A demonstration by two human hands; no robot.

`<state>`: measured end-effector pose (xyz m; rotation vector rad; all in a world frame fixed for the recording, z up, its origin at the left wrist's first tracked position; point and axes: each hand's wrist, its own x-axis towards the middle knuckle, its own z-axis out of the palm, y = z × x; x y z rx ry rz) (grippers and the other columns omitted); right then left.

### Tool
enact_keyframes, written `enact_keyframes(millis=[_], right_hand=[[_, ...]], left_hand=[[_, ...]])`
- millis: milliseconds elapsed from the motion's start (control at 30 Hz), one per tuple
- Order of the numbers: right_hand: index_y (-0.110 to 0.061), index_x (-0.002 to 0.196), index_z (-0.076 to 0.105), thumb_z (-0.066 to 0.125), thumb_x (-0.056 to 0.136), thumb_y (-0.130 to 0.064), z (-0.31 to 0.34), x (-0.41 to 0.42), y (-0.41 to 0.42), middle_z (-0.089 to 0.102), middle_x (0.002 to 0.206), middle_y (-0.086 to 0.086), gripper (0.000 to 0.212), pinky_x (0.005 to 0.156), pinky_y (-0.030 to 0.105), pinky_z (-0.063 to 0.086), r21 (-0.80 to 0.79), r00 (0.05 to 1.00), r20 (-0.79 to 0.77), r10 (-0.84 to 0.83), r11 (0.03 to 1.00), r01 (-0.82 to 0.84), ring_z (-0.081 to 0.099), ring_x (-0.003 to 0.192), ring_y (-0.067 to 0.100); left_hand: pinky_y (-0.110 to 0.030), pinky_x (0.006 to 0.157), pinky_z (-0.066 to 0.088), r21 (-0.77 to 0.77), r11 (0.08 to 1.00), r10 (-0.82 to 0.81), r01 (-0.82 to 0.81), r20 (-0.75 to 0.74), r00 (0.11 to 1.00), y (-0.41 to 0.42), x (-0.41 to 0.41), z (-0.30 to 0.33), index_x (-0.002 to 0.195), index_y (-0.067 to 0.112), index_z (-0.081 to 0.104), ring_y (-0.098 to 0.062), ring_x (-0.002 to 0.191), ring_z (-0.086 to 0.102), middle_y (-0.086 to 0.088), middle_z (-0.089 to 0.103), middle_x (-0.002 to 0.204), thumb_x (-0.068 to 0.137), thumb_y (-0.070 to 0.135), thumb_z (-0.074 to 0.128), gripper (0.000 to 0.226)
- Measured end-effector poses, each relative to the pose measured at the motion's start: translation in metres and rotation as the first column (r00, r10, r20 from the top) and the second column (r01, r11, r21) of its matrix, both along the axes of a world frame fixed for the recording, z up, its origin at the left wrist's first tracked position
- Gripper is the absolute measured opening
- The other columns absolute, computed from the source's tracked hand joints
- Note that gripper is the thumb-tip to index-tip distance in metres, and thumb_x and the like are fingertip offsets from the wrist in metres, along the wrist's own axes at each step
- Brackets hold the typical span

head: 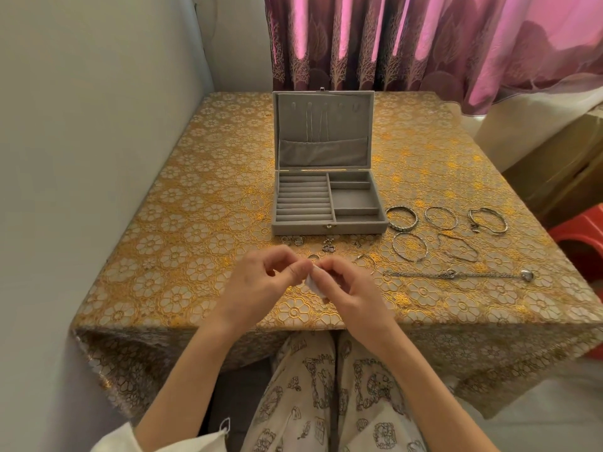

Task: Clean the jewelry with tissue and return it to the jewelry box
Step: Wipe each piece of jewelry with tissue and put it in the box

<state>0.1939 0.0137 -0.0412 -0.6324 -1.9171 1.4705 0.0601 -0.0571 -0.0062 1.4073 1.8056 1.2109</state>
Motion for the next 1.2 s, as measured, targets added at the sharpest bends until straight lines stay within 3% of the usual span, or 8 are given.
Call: enact_keyframes(millis=[100,200,367,533,667,867,1000,1200], right_hand=[[-0.013,0.088,0.062,0.054,0.09,-0.02,-0.002,-0.002,-0.004,0.055,0.073,0.0,0.011,0.058,0.028,0.04,-0.066,1.0,0.013,0.019,0.998,-0.018,0.047,0.064,0.011],[-0.016,0.086,0.061,0.054,0.091,-0.019,-0.008,-0.003,-0.008,0.057,0.076,0.0,0.009,0.064,0.033,0.043,-0.076,0.998,0.046,0.046,0.996,-0.043,0.051,0.069,0.014],[-0.027,0.082,0.057,0.056,0.09,-0.019,-0.019,-0.002,-0.013,0.058,0.082,-0.008,0.011,0.071,0.022,0.044,0.01,0.992,0.115,0.059,0.998,-0.06,0.053,0.077,0.006],[-0.029,0.079,0.055,0.057,0.09,-0.016,-0.02,0.015,-0.001,0.055,0.081,-0.011,0.017,0.067,0.011,0.038,0.184,0.976,0.213,-0.043,0.983,0.003,0.049,0.075,0.0],[-0.017,0.081,0.059,0.058,0.088,-0.013,-0.025,0.03,0.013,0.056,0.082,-0.008,0.008,0.069,0.009,0.037,0.243,0.966,0.233,-0.112,0.969,0.053,0.049,0.077,-0.001],[-0.023,0.078,0.053,0.056,0.09,-0.016,-0.032,0.036,0.02,0.051,0.084,-0.009,0.014,0.068,0.013,0.038,0.345,0.953,0.258,-0.159,0.936,0.063,0.047,0.076,0.004],[-0.021,0.08,0.054,0.056,0.09,-0.016,-0.036,0.039,0.024,0.051,0.083,-0.01,0.011,0.066,0.015,0.039,0.396,0.945,0.263,-0.195,0.915,0.079,0.049,0.076,0.007],[-0.023,0.085,0.052,0.055,0.091,-0.018,-0.04,0.044,0.024,0.056,0.073,-0.012,0.008,0.057,0.017,0.041,0.378,0.928,0.316,-0.197,0.923,0.067,0.053,0.069,0.004]], left_hand=[[-0.032,0.069,0.048,-0.003,0.998,0.068,-0.068,0.124,0.99,-0.006,0.002,-0.008,0.072,0.013,0.065,-0.024,0.073,0.059,-0.007,0.064,0.072,0.076,0.042,0.057,0.03],[-0.018,0.061,0.043,0.013,0.984,0.17,-0.18,0.273,0.947,-0.009,0.002,-0.008,0.068,0.014,0.06,-0.008,0.058,0.052,0.0,0.058,0.061,0.076,0.04,0.056,0.028],[-0.029,0.07,0.038,0.039,0.946,0.264,-0.321,0.479,0.837,-0.008,-0.015,0.002,0.07,0.012,0.057,-0.017,0.066,0.049,0.002,0.058,0.061,0.076,0.038,0.057,0.026],[-0.027,0.071,0.041,0.081,0.915,0.262,-0.395,0.623,0.737,-0.011,-0.032,0.01,0.073,0.011,0.057,-0.012,0.061,0.052,0.004,0.058,0.059,0.076,0.029,0.058,0.018],[-0.025,0.068,0.043,0.092,0.911,0.252,-0.403,0.649,0.718,-0.014,-0.038,0.007,0.073,0.011,0.057,-0.01,0.06,0.054,0.003,0.058,0.061,0.077,0.028,0.057,0.018],[-0.027,0.067,0.051,0.104,0.905,0.203,-0.412,0.745,0.635,-0.014,-0.039,0.005,0.071,0.012,0.056,-0.014,0.064,0.057,0.0,0.058,0.063,0.088,0.024,0.051,0.021],[-0.018,0.044,0.038,0.095,0.927,0.207,-0.363,0.676,0.707,-0.016,-0.038,0.007,0.069,0.012,0.051,-0.011,0.047,0.042,0.002,0.046,0.054,0.083,0.03,0.054,0.023],[-0.019,0.043,0.033,0.098,0.925,0.214,-0.366,0.661,0.719,-0.016,-0.036,0.007,0.069,0.012,0.051,-0.01,0.046,0.039,0.003,0.045,0.052,0.079,0.032,0.056,0.023]])
